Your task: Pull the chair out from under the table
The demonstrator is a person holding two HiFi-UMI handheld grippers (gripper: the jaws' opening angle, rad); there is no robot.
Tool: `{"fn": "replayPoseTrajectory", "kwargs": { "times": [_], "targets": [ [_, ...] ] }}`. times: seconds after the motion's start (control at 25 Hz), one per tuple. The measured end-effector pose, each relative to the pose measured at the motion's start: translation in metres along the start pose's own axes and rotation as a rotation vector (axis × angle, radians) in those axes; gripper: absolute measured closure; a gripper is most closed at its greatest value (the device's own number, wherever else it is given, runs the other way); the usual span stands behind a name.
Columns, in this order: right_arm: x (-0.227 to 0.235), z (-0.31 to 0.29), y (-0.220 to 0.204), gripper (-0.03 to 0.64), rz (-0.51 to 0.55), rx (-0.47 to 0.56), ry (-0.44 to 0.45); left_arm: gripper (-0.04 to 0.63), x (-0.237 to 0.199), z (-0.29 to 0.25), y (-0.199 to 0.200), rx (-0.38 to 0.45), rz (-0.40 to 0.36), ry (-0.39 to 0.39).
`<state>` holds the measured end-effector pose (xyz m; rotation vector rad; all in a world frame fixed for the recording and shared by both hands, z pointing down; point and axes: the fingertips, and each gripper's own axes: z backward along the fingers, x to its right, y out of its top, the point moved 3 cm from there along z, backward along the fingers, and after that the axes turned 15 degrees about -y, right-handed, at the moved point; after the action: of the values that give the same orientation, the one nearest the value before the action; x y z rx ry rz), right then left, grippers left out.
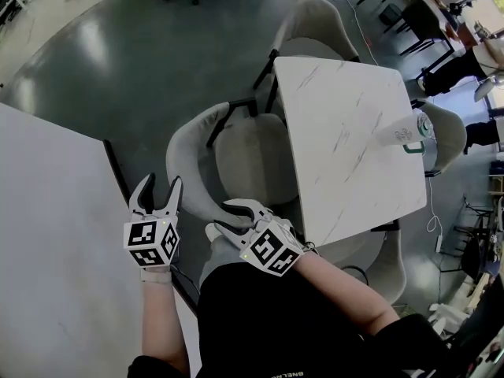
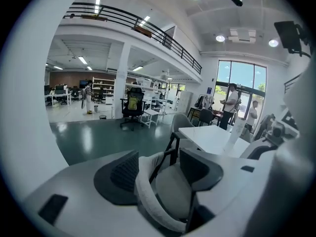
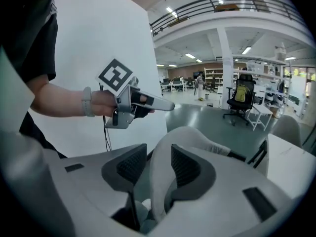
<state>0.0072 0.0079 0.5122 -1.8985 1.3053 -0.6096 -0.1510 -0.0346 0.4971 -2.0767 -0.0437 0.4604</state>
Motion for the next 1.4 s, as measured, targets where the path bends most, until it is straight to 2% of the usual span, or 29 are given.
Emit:
{"fn": "replayPoseTrajectory", "kwargs": {
  "times": [0.32,0.64,1.08,1.2,1.28,1.36,1.4],
  "targets": [
    [-0.016,-0.048,-0.064,0.418,-0.013,-0.171,0.031,0.305,-0.032,-0.042,-0.042,-0.126,0.014,0.009],
    [-0.04,-0.082,-0.139,0.4,-0.037,-0.345,0.076,0.285,-0.056,-0.077,-0.082,-0.247,0.058,0.009],
    [-0.05,-0.112,-0.206,0.397,-0.038,-0.514,0.089,0.285,-0.072,-0.116,-0.117,-0.393,0.061,0.005],
    [-0.05,-0.117,-0.223,0.397,-0.051,-0.564,0.094,0.287,-0.074,-0.122,-0.125,-0.459,0.1,0.004],
    [-0.05,-0.12,-0.233,0.397,-0.035,-0.59,0.084,0.288,-0.077,-0.123,-0.136,-0.528,0.165,-0.005],
    [-0.051,-0.123,-0.242,0.398,-0.009,-0.602,0.077,0.32,-0.08,-0.124,-0.147,-0.577,0.239,-0.021],
    [-0.053,-0.124,-0.247,0.399,0.001,-0.609,0.075,0.332,-0.08,-0.125,-0.151,-0.596,0.25,-0.023]
  ]
}}
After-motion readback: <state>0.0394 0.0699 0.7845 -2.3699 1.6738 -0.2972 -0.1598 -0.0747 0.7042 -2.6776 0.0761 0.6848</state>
